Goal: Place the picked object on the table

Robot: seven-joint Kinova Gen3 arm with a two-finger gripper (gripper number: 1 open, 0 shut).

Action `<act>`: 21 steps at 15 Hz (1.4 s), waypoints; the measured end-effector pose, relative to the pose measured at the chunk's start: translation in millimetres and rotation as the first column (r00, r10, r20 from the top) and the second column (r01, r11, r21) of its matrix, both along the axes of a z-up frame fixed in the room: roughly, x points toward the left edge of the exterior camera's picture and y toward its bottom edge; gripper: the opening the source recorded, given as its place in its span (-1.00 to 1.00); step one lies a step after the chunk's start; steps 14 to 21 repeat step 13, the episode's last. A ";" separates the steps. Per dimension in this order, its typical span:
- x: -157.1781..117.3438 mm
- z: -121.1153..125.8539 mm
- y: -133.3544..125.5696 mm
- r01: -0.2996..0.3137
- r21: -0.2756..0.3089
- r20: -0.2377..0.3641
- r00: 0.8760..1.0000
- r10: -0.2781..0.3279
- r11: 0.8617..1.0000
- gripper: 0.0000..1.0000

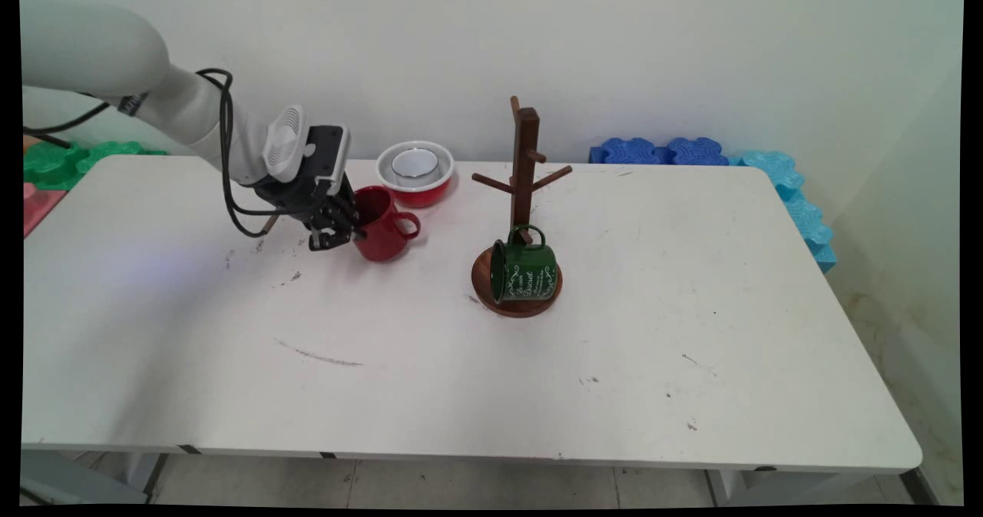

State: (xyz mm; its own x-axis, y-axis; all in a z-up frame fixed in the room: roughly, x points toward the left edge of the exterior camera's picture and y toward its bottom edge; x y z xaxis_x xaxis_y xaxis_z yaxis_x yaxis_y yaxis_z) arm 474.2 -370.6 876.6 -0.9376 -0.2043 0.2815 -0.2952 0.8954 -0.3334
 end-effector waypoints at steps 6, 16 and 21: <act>1.6 -11.2 -1.2 0.019 -0.008 0.026 0.999 -0.018 1.000 1.00; 1.1 -15.9 -1.3 0.032 -0.021 0.039 0.999 -0.032 0.999 1.00; 1.1 -15.9 -1.3 0.032 -0.021 0.039 0.999 -0.032 0.999 1.00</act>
